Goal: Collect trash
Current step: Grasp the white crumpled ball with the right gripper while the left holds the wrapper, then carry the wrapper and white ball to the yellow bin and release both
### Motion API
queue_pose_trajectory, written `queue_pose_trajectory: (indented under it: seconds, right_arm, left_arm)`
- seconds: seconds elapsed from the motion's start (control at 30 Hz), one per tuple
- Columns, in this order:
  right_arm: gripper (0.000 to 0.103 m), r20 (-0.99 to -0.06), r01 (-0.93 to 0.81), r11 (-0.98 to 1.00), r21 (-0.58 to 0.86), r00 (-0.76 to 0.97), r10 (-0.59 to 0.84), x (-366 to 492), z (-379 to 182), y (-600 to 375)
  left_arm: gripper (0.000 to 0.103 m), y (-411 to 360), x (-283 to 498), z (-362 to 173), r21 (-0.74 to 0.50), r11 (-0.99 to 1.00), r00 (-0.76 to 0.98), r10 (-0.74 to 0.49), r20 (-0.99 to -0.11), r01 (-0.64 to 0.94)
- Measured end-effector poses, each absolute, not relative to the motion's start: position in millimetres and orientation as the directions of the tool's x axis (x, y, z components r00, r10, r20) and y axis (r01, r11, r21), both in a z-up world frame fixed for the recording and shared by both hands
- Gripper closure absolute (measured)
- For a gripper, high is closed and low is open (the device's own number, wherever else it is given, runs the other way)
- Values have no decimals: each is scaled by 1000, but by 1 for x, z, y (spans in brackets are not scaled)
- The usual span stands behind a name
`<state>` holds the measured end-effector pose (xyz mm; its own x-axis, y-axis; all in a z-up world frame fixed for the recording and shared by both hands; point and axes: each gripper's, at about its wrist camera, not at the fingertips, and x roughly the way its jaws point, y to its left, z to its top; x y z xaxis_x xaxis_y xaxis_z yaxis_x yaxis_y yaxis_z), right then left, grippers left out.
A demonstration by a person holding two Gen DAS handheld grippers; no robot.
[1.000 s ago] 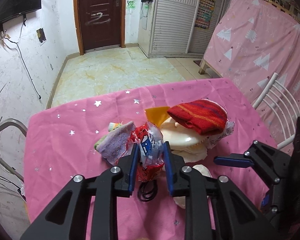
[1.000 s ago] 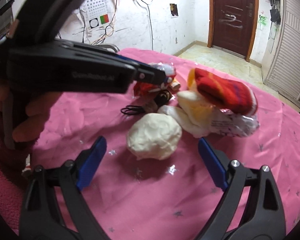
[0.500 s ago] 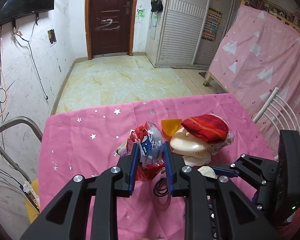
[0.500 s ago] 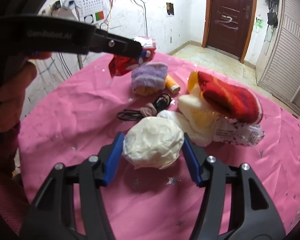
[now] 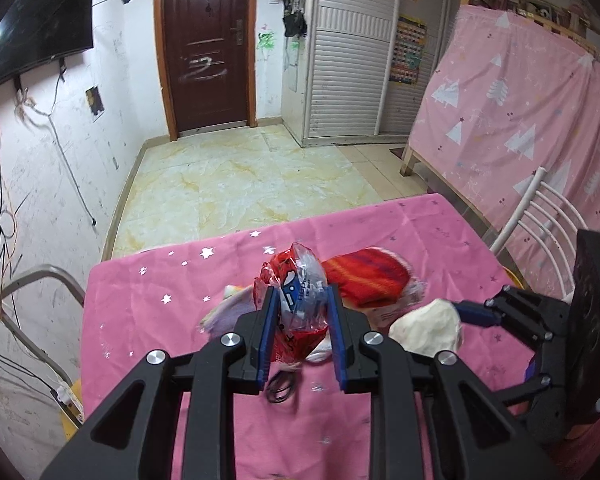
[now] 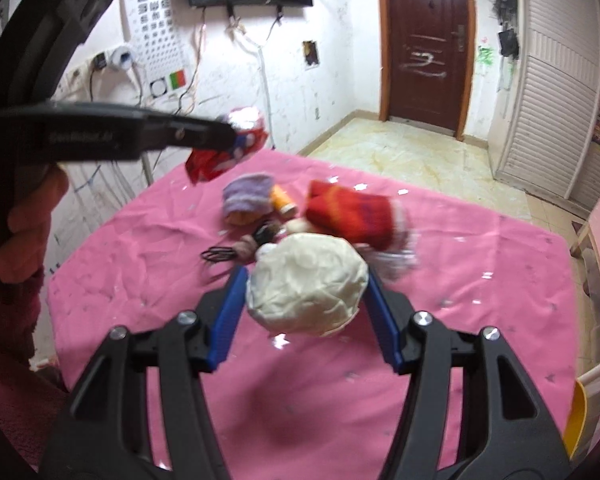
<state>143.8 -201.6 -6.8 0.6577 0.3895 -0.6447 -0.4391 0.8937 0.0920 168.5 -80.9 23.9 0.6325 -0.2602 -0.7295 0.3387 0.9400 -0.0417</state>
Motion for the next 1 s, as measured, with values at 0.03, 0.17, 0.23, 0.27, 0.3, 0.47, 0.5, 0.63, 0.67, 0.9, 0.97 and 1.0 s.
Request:
queue_pose_trajectory:
  seconds: [0.03, 0.17, 0.23, 0.27, 0.3, 0.47, 0.5, 0.63, 0.67, 0.9, 0.97, 1.0]
  right_arm:
    - [47, -637, -429, 899, 93, 668, 384, 143, -5, -208]
    - [47, -612, -384, 917, 106, 702, 364, 140, 2, -239]
    - [47, -598, -358, 927, 115, 720, 352, 138, 5, -256]
    - [47, -594, -351, 929, 118, 725, 349, 137, 6, -262]
    - [47, -588, -338, 933, 121, 733, 342, 136, 7, -271]
    - [47, -558, -273, 951, 144, 772, 306, 131, 9, -314]
    - [47, -554, -260, 955, 145, 778, 296, 130, 9, -322]
    - [47, -547, -204, 967, 153, 797, 255, 124, 7, -354]
    - [47, -547, -194, 969, 155, 800, 248, 122, 6, -360]
    - [47, -561, -99, 980, 170, 808, 179, 107, -5, -416]
    - [47, -567, -73, 982, 175, 808, 161, 104, -9, -433]
    - [47, -572, -56, 983, 177, 807, 149, 102, -13, -442]
  left_arm:
    - [87, -86, 168, 25, -37, 938, 632, -261, -730, 344]
    - [87, -112, 166, 28, -16, 925, 624, -268, -734, 378]
    - [87, -123, 165, 28, -9, 920, 619, -272, -737, 392]
    - [87, -130, 165, 28, -2, 916, 617, -272, -738, 401]
    - [87, -138, 165, 29, 2, 912, 614, -274, -740, 410]
    - [87, -176, 163, 29, 22, 891, 594, -284, -752, 454]
    - [87, -183, 163, 29, 26, 887, 591, -286, -754, 462]
    - [87, -215, 163, 31, 43, 866, 579, -296, -760, 499]
    - [87, -226, 162, 32, 47, 859, 575, -301, -761, 511]
    - [87, -298, 155, 34, 60, 803, 537, -339, -772, 593]
    - [87, -320, 151, 32, 65, 783, 524, -349, -777, 619]
    - [87, -328, 149, 31, 67, 774, 518, -353, -779, 629]
